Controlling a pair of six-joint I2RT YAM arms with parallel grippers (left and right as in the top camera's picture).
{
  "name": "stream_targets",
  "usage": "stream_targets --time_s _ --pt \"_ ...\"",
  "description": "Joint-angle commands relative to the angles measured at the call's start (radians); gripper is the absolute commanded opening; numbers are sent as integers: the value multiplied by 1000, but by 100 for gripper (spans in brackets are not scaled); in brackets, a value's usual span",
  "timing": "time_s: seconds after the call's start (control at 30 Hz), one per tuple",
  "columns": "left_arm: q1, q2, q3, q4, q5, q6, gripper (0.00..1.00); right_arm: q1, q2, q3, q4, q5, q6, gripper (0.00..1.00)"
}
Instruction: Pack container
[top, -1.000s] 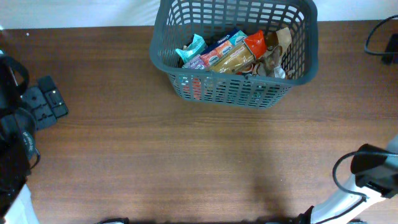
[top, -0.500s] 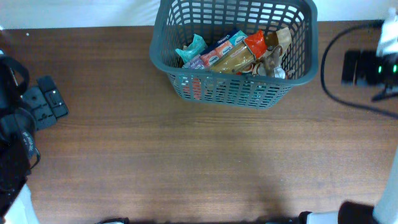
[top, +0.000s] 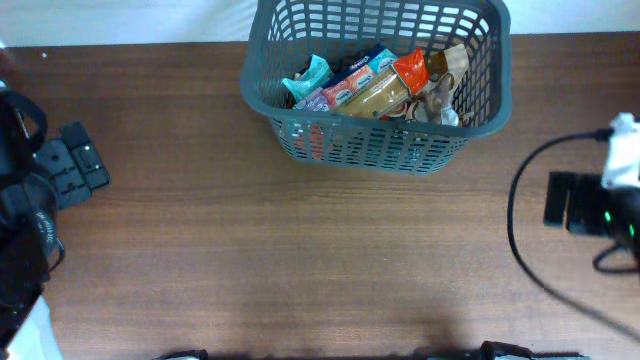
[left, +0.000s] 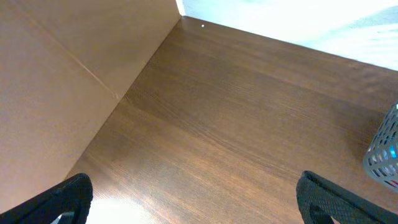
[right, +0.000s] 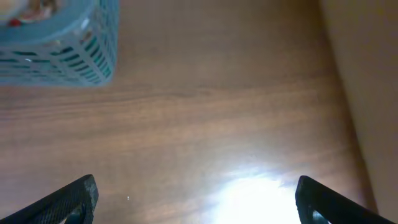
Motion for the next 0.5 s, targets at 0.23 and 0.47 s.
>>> stream_targets --time_s 0.23,0.47 --pt "4 2 4 0 -3 -8 99 6 -157 -99 356 -131 9 99" --pt "4 2 4 0 -4 -8 99 47 -305 -505 956 -272 9 99"
